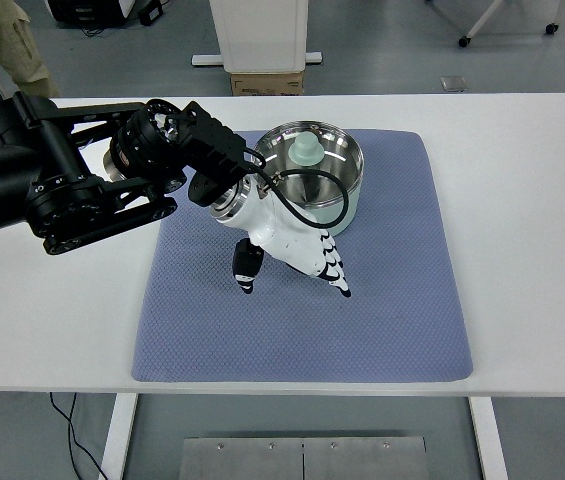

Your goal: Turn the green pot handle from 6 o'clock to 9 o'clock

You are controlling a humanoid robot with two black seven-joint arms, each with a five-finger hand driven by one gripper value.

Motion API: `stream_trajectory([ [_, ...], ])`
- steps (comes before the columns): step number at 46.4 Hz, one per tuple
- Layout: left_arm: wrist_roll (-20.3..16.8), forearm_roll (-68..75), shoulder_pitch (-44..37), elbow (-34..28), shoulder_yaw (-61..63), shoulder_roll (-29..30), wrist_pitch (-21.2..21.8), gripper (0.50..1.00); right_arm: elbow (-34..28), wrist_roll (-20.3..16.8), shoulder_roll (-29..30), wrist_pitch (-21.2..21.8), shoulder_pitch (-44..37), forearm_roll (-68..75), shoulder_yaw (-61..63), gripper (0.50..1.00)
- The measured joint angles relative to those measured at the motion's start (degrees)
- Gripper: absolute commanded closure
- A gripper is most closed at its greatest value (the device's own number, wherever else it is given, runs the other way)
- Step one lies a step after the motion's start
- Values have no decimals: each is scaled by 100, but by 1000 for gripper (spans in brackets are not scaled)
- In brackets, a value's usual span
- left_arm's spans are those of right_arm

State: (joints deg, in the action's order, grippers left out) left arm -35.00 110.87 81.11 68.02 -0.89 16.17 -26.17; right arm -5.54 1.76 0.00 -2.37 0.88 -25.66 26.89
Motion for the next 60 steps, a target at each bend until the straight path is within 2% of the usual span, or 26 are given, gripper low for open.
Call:
stream_trajectory([
  [14, -1, 416, 83, 1, 33, -18, -4, 500, 0, 0, 0, 0, 0, 0, 0, 500],
  [39, 0, 452, 635, 303, 828, -8, 7, 500, 0, -1, 0, 0, 0, 0, 1, 500],
  [60, 0, 628, 939, 301, 1230, -18, 22, 500, 0, 0, 0, -1, -1, 1, 1, 500],
])
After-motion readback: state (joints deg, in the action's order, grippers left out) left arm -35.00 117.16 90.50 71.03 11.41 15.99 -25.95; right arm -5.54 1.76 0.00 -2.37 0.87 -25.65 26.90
